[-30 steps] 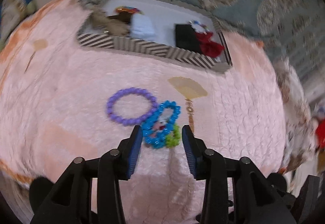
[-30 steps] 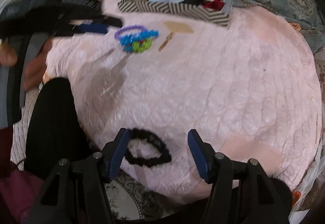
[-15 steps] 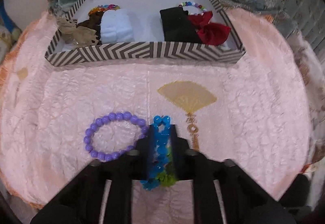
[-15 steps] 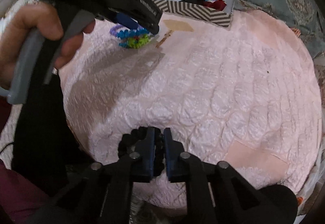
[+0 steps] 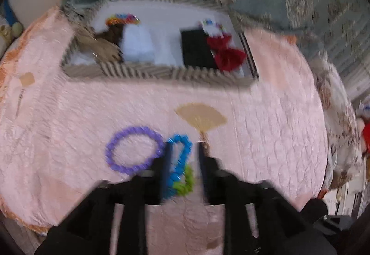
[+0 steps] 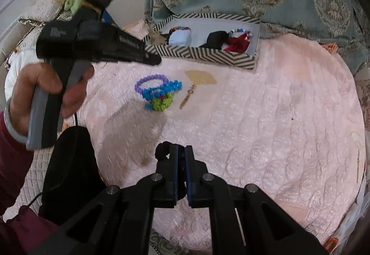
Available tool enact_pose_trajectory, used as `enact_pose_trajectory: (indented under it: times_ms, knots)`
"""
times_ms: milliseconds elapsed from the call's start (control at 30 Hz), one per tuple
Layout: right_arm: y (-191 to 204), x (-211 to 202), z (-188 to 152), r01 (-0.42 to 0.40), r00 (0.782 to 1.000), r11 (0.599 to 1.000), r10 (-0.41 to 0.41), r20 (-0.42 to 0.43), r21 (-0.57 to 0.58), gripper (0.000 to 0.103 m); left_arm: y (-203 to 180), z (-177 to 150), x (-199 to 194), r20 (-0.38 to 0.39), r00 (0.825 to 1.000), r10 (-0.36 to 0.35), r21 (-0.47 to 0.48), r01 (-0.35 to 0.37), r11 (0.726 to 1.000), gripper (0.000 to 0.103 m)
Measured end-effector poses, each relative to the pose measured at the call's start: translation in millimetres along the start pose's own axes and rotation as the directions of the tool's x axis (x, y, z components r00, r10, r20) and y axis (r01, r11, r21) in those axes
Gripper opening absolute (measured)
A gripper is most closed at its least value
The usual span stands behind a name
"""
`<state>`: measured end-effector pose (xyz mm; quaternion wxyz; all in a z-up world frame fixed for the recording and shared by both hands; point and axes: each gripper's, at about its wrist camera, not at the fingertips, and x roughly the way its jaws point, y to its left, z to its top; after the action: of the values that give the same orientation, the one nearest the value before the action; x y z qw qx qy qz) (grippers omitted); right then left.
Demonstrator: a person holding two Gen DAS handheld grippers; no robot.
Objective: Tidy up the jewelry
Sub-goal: 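Grasp the blue bead bracelet with the left gripper while the right grasps the black bead bracelet, then carry the blue bracelet into the tray with the left gripper while the right carries the black bracelet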
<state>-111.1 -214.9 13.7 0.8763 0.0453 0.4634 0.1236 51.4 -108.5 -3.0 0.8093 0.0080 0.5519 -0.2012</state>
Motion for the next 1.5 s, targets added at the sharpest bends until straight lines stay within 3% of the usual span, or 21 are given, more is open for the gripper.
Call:
enact_pose_trajectory:
  times_ms: [167, 233, 333, 567, 767, 933, 1500]
  knots:
    - [-6, 2, -5, -0.002, 1.0, 1.0, 0.002, -0.017, 0.021, 0.005, -25, -11, 32, -0.038, 0.988, 0.149, 0.11, -0.144, 0.984, 0.017]
    - [-9, -1, -8, 0.001, 1.0, 0.999, 0.0, -0.021, 0.034, 0.005, -27, -11, 44, -0.047, 0.984, 0.175, 0.126, -0.167, 0.978, 0.001]
    - [-13, -6, -6, 0.006, 1.0, 0.999, -0.006, -0.01, 0.04, 0.005, -13, -5, 42, -0.058, 0.994, 0.089, 0.049, -0.086, 0.995, 0.0]
    - [-13, -21, 11, 0.0, 0.999, 1.0, -0.001, 0.04, 0.031, 0.005, 12, 15, -25, 0.073, 0.997, -0.011, -0.028, 0.014, 1.0, 0.0]
    - [-8, -28, 39, 0.002, 0.996, 1.0, -0.003, 0.094, 0.009, 0.005, 22, 34, -69, 0.167, 0.986, -0.018, -0.043, 0.025, 0.999, 0.0]
    - [-8, -26, 69, 0.022, 0.993, 1.0, -0.021, 0.117, -0.007, 0.005, 27, 49, -83, 0.214, 0.977, 0.021, -0.045, -0.012, 0.999, 0.0]
    - [-26, 29, 164, 0.044, 0.988, 0.999, -0.045, 0.145, 0.009, 0.005, 41, 89, -46, 0.208, 0.973, 0.102, -0.059, -0.091, 0.994, 0.0]
